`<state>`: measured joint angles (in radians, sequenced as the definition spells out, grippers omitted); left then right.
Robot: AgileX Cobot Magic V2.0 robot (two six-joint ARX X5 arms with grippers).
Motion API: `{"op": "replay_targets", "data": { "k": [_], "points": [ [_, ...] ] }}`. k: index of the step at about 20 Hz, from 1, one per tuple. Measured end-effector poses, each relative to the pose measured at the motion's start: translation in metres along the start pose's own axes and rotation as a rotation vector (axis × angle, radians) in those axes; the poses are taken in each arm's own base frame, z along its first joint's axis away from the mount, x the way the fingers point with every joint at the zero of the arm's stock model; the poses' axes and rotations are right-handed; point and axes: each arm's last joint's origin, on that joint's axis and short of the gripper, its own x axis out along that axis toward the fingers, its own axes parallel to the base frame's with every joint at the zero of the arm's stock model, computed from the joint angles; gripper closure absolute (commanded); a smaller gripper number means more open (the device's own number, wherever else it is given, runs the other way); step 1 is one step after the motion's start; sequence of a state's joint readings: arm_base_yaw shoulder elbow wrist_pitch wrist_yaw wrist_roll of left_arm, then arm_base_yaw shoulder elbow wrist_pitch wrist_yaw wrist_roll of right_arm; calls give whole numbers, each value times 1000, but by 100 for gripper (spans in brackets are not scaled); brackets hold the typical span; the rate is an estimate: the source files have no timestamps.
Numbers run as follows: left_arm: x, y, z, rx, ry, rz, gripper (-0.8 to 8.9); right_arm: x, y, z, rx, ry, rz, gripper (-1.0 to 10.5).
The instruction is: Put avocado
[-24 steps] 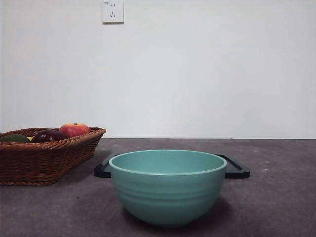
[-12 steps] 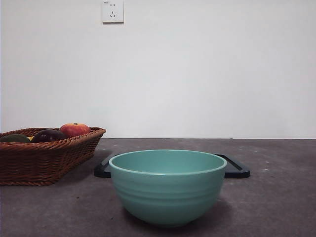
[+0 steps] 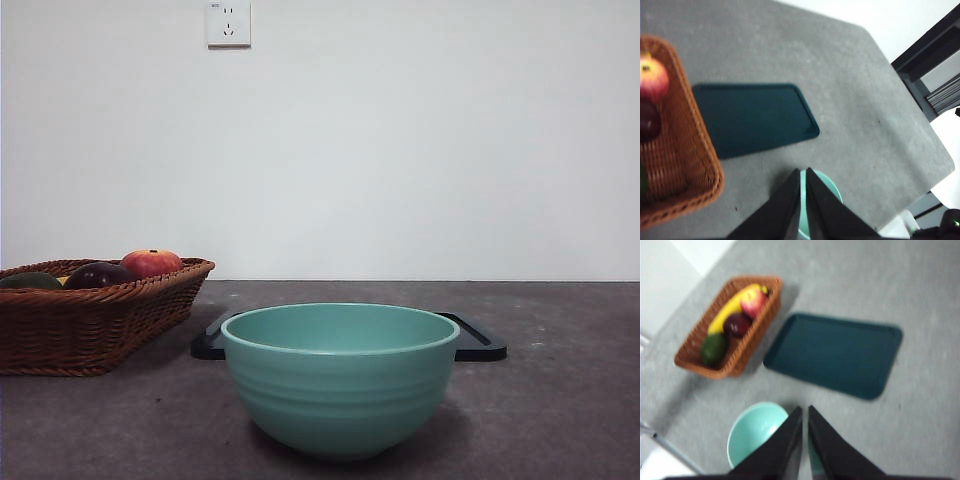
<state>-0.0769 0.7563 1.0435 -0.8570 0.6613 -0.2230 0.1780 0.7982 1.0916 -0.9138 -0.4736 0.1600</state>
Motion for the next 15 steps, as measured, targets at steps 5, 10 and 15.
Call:
{"op": "replay_targets", "data": {
  "k": [5, 10, 15],
  "points": [
    [0, 1, -3, 3, 29, 6, 192, 0, 0, -1, -17, 10, -4, 382],
    [0, 1, -3, 19, 30, 5, 157, 0, 0, -1, -21, 11, -6, 343],
    [1, 2, -3, 12, 35, 29, 159, 0, 0, -1, -20, 11, -5, 343]
  ]
}}
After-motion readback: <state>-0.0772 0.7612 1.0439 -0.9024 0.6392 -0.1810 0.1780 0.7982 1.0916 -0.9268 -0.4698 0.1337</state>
